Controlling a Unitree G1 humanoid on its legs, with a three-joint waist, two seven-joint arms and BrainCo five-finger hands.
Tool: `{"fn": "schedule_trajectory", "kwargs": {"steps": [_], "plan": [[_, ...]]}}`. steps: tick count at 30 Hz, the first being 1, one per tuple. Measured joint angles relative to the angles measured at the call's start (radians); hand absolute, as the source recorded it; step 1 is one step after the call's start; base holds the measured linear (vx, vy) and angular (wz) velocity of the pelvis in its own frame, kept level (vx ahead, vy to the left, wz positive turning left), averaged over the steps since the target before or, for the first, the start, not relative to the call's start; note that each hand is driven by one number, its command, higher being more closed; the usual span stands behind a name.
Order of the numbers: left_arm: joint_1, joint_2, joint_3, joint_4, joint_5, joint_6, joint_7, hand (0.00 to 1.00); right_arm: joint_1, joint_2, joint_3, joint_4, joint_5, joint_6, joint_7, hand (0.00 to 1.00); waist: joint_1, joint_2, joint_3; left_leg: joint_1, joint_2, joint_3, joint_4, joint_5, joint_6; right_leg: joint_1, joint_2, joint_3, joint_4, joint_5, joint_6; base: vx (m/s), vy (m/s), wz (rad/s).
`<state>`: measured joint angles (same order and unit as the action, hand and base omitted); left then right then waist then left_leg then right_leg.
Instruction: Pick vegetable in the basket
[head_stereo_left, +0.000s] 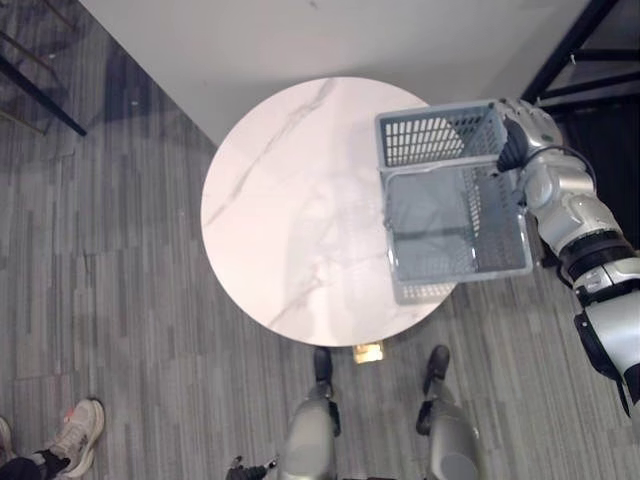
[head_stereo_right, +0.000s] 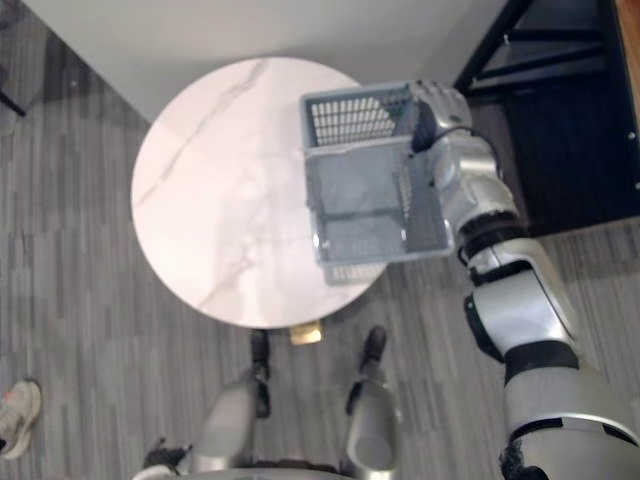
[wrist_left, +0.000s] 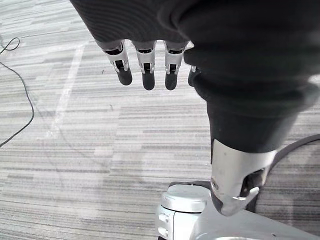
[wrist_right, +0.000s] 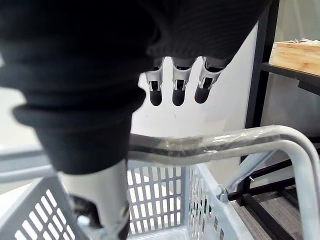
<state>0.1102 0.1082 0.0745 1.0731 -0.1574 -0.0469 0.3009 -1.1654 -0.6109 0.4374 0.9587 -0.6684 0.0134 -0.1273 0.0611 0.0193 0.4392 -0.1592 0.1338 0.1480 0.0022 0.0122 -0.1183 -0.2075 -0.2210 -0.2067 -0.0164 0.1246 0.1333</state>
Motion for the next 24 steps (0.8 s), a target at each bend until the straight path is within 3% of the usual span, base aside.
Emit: {"fn": "schedule_trajectory", "kwargs": {"steps": [13,14,24], "plan": [[-0.04,0.01,-0.032,-0.002,-0.001,0.002,0.001,0.0,0.026,0.04,0.001,-0.001,-0.003,0.0,0.004,0.0,0.006,0.011,0.006,-0.001,0.0,-0.001,0.001,0.0,0.0,0.0,0.0,0.0,0.0,0.0,0.0,0.0,0.0,0.0],[-0.04,0.01,-0.032,-0.002,-0.001,0.002,0.001,0.0,0.031,0.045,0.003,-0.001,-0.003,-0.001,0.004,1.0,0.007,0.011,0.006,-0.001,0.0,-0.001,0.001,0.0,0.0,0.0,0.0,0.0,0.0,0.0,0.0,0.0,0.0,0.0],[-0.047,0.01,-0.032,-0.003,-0.001,0.002,0.001,0.0,0.049,0.049,0.004,-0.001,-0.003,0.0,0.004,1.0,0.023,0.011,0.006,-0.006,0.0,-0.015,0.003,0.004,0.0,0.003,0.0,-0.005,0.0,0.0,0.0,0.0,0.0,0.03]]}}
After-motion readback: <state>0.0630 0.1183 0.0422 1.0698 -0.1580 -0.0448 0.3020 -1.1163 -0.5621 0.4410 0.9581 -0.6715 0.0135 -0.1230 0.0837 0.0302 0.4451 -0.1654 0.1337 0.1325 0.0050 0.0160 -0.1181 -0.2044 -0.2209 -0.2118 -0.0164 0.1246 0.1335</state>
